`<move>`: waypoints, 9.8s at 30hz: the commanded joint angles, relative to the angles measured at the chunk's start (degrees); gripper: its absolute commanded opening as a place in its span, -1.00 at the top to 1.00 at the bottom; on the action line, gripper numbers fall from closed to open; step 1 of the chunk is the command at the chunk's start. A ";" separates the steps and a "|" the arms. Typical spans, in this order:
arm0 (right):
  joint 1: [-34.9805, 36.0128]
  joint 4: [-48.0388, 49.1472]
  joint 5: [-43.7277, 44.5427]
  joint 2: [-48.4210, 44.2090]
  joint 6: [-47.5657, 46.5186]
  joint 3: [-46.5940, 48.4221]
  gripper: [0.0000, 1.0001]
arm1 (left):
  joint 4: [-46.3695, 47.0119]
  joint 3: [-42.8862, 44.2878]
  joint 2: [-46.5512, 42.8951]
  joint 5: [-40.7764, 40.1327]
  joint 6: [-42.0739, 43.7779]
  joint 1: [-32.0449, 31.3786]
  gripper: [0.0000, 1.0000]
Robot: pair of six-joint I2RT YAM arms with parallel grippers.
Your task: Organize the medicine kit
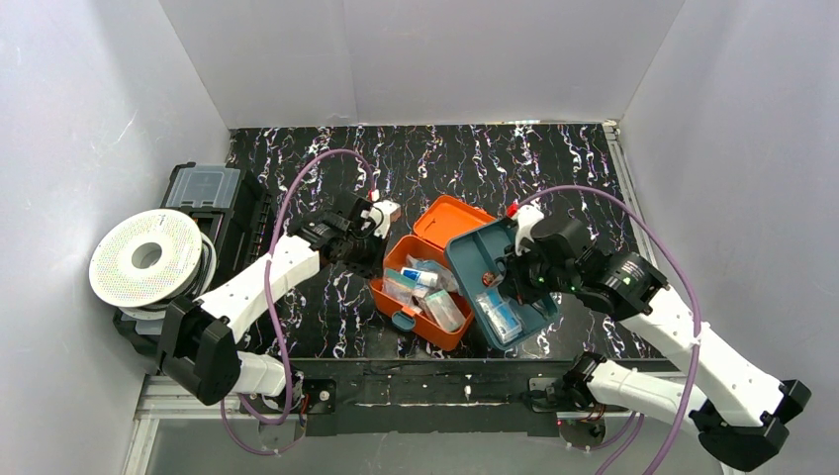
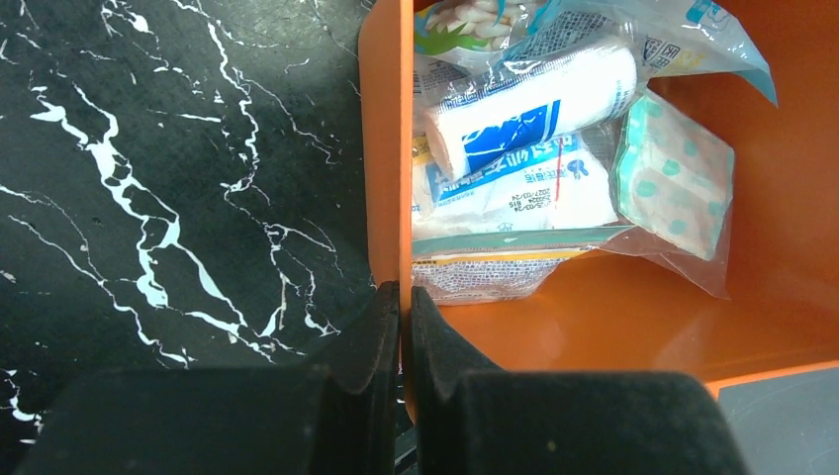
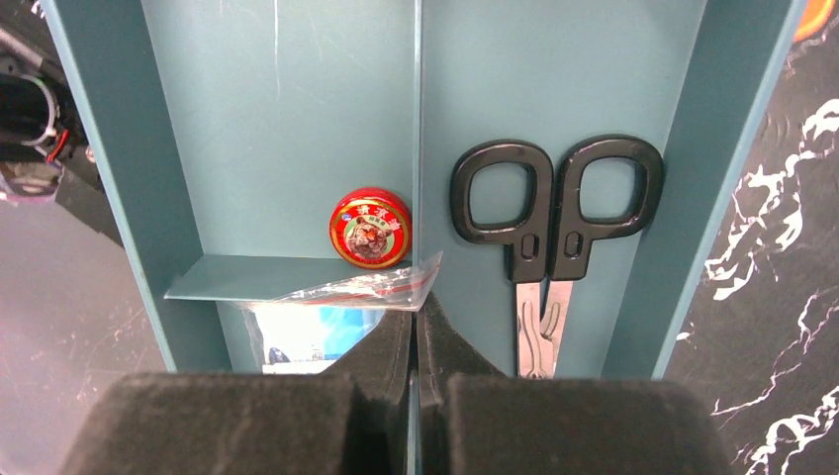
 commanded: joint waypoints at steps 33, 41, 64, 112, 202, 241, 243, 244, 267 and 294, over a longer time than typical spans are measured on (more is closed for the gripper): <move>7.95 4.64 -2.20 21.14 -15.69 16.95 0.97 | -7.48 3.40 -28.97 -15.87 -6.29 -0.78 -0.97; 9.34 8.13 -1.31 25.76 -18.15 18.59 0.97 | -2.95 -5.08 -40.66 -11.44 -9.63 -0.78 -0.96; 9.50 14.27 2.12 33.14 -16.35 14.45 0.97 | -1.90 -16.51 -53.18 -5.89 -14.69 -0.75 -0.96; 12.57 16.89 2.77 34.09 -15.54 3.44 0.97 | -2.08 -17.40 -53.06 -5.48 -14.76 -0.79 -0.96; -13.95 27.74 15.53 -9.09 26.54 -27.26 -0.51 | 5.02 -3.86 -8.11 -6.37 -14.26 -0.70 -0.71; -27.52 38.86 11.63 -4.07 30.45 -31.88 -0.38 | 2.13 -5.40 -7.54 -2.87 -14.07 -0.71 1.00; -28.84 41.06 9.02 -2.49 29.52 -31.79 -0.37 | 1.56 -5.60 -8.45 -2.76 -14.06 -0.66 1.00; -29.43 41.97 8.10 -1.62 29.21 -31.77 -0.36 | 1.10 -5.64 -8.76 -2.74 -14.06 -0.69 1.00; -35.32 68.12 -9.91 20.11 31.73 -33.93 0.97 | -4.80 -5.54 -10.79 -2.31 -14.90 -0.79 0.57; -35.57 100.22 -24.47 43.40 38.51 -29.65 0.97 | -5.29 -6.25 -10.44 -0.78 -13.17 -0.77 0.64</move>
